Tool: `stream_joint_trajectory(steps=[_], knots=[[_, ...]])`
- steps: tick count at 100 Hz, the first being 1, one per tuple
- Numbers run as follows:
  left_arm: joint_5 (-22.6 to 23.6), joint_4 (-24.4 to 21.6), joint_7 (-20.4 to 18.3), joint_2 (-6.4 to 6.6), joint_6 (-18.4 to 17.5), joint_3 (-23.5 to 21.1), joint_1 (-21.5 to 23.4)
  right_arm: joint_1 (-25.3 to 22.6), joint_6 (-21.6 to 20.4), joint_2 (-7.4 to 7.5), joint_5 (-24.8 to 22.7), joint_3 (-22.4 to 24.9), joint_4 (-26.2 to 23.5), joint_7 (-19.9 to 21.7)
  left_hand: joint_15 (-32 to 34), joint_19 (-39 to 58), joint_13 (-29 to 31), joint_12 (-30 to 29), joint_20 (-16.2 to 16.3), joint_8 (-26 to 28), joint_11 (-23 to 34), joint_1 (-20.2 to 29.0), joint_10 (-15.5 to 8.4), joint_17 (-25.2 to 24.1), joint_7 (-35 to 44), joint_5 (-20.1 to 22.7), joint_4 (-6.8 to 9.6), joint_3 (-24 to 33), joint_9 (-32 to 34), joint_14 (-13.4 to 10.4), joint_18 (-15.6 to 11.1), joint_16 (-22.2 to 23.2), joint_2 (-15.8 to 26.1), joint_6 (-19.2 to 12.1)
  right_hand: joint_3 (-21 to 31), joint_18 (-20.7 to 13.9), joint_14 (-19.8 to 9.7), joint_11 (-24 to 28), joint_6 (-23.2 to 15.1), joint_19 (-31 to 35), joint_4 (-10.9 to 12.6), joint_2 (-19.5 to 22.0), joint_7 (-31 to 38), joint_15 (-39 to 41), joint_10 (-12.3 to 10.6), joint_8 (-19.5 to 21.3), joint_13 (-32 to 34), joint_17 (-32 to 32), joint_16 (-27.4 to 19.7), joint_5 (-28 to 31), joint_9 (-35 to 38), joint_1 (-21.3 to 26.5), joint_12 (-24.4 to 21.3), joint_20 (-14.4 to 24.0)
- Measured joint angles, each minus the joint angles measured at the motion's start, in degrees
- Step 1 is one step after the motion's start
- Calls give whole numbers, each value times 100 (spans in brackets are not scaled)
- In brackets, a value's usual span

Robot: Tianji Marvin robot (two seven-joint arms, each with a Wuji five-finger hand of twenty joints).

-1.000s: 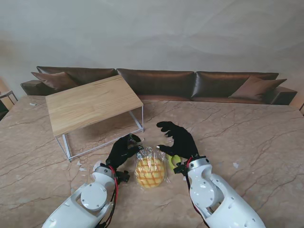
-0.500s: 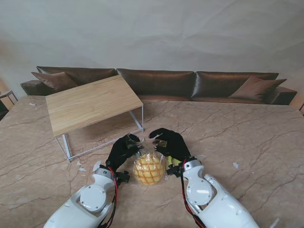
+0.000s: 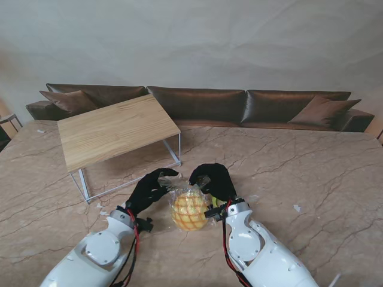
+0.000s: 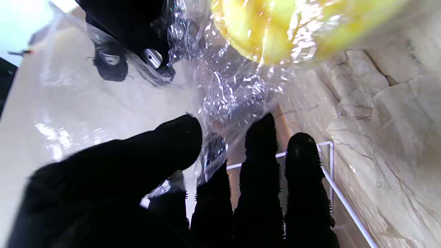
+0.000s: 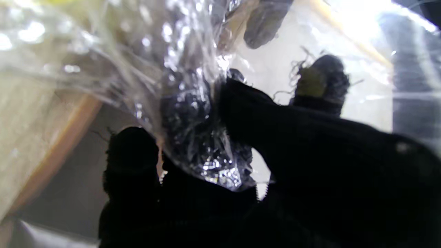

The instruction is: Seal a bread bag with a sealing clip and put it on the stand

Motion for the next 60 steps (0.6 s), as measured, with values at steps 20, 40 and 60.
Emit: stream_joint_trajectory(steps=[20, 40, 60], knots=[[-969, -110, -603, 225, -242, -392, 157, -30, -33, -11, -579, 10, 33, -499, -416, -1087, -1044, -107, 317, -410, -345, -2409, 7, -898, -729, -213, 882, -218, -379, 65, 18, -304, 1695, 230, 3, -3, 0, 59, 0, 0, 0, 79, 124, 223, 0, 89, -57, -94, 227, 0, -103, 0, 152, 127], [-123, -851, 12, 297, 929, -607, 393, -13, -93, 26, -1296, -119, 100, -929, -482, -1319, -1195, -97, 453, -432, -401, -2877, 153, -1050, -791, 359, 1140, -4109, -289, 160, 29, -346, 3046, 552, 4, -67, 0, 74, -20, -1, 0, 82, 398, 251, -10, 239, -57, -140, 325, 63, -111, 0, 156, 135], [715, -1323, -332, 378, 1804, -494, 332, -4, -119, 56, -1513, -209, 97, -1065, -567, -1449, -1574, -97, 430, -647, -406, -2235, 148, -1261, -1279, -195, 684, -4106, -607, 51, -66, -374, 2036, 931, 4, -118, 0, 75, -24, -21, 0, 84, 415, 297, -16, 295, -57, -142, 358, 63, -111, 0, 157, 137]])
